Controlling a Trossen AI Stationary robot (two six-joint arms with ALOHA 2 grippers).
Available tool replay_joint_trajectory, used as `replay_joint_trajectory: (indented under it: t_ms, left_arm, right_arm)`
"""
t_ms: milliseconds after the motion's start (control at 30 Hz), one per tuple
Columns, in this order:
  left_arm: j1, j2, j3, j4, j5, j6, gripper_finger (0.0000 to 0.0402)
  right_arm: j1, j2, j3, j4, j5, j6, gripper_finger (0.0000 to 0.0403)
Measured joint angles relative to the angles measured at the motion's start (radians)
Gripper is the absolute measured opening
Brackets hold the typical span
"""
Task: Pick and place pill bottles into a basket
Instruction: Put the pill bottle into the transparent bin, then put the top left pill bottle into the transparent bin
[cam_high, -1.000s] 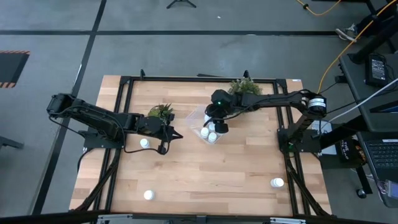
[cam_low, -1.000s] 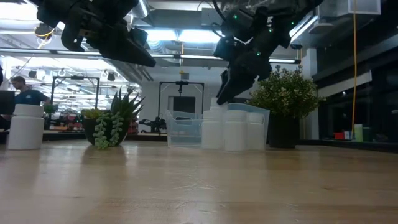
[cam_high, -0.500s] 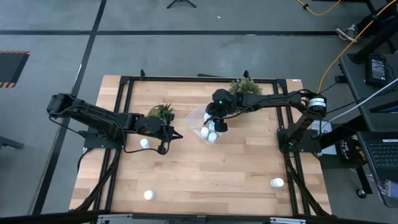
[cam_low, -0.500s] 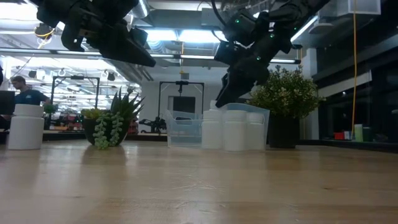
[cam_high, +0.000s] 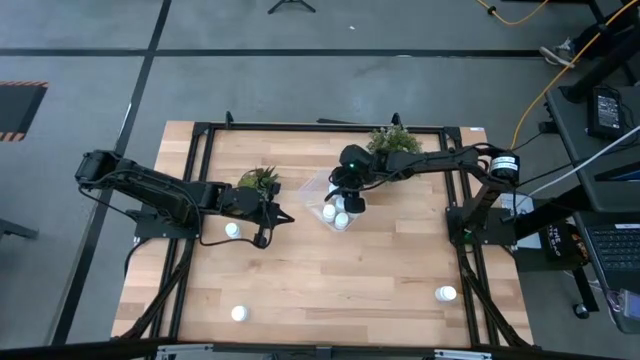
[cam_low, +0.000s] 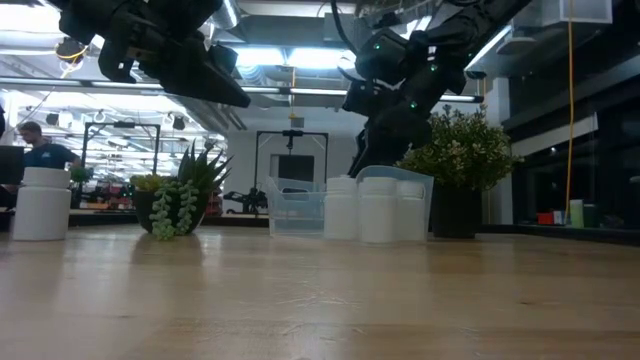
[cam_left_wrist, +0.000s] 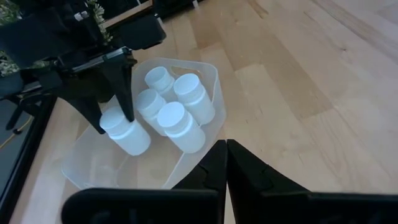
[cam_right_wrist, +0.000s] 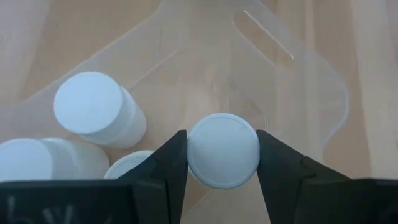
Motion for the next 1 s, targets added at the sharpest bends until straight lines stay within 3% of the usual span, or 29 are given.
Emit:
replay_joint_trajectory:
  t_ms: [167,400,733,1000]
  left_arm:
    - [0.000,0.000,0.000,0.000,0.000,0.024,0.0005]
    - [0.000,0.000,0.000,0.000,0.000,0.025,0.0006]
    - [0.000,0.000,0.000,0.000,0.000,0.025,0.0006]
    - [0.000,0.000,0.000,0.000,0.000,0.025,0.0004]
  right_arm:
    - [0.000,0.000,0.000,-0.013,-0.020,0.002,0.0151]
    - [0.000,0.000,0.000,-0.013,-0.045,0.004,0.0193]
    - [0.000,0.000,0.001,0.001,-0.044,0.000,0.0142]
    - [-0.010,0.000,0.098,-0.121,-0.042,0.000,0.0137]
